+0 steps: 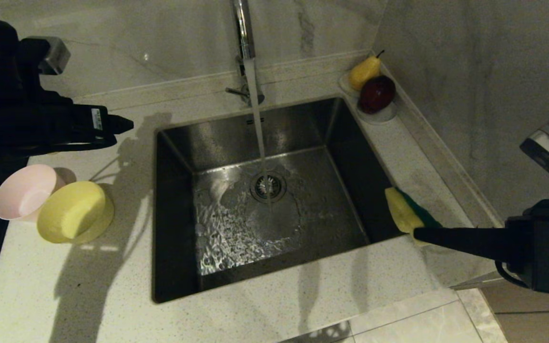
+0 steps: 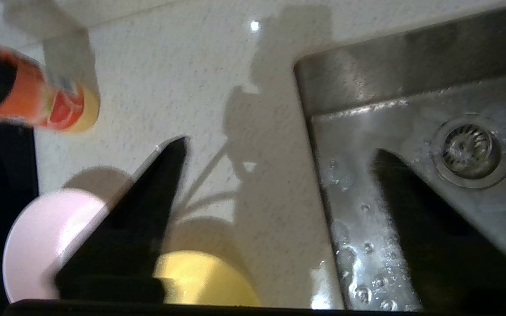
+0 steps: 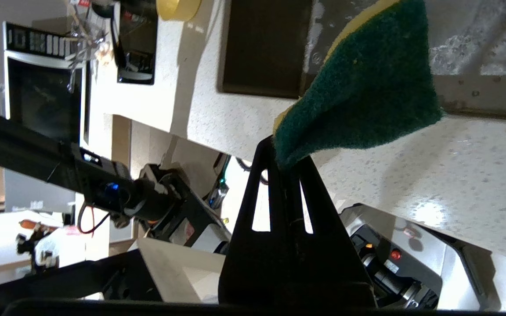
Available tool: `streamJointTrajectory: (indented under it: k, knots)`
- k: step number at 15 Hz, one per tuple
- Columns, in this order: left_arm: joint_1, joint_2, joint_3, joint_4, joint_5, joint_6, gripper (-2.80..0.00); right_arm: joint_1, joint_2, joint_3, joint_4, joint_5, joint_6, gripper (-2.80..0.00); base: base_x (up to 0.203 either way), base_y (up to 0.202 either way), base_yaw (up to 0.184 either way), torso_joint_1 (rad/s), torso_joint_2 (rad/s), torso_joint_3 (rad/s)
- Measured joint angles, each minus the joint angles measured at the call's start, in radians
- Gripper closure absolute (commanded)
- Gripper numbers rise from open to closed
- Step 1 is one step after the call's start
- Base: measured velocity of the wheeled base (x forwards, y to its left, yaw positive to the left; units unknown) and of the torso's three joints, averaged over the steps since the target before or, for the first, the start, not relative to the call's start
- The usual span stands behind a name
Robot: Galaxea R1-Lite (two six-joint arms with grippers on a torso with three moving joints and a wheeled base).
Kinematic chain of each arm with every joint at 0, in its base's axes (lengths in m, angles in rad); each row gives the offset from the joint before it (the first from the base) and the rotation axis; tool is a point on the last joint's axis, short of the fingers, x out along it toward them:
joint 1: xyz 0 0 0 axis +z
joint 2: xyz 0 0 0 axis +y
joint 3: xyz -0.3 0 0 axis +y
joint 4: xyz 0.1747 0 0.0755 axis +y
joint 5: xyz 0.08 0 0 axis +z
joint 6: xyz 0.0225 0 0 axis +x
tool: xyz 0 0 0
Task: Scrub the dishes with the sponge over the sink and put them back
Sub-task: Put down the sponge
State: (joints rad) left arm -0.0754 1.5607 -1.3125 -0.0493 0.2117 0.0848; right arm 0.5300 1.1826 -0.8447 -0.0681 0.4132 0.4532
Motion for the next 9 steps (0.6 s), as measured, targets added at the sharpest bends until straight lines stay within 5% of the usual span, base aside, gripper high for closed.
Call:
streamJointTrajectory:
  k: [6, 9]
  knots:
    - [-0.077, -0.053, 0.07, -0.166, -0.032, 0.038, 0.0, -0.009, 0.005, 0.001, -0.006, 0.001, 0.002, 0.0, 0.0, 0.0, 0.0, 0.0, 0.0, 0.0]
    - [-0.102, -0.16, 0.129, -0.211, 0.004, 0.054, 0.0, -0.009, 0.002, 0.01, -0.008, 0.001, 0.004, 0.0, 0.0, 0.0, 0.0, 0.0, 0.0, 0.0]
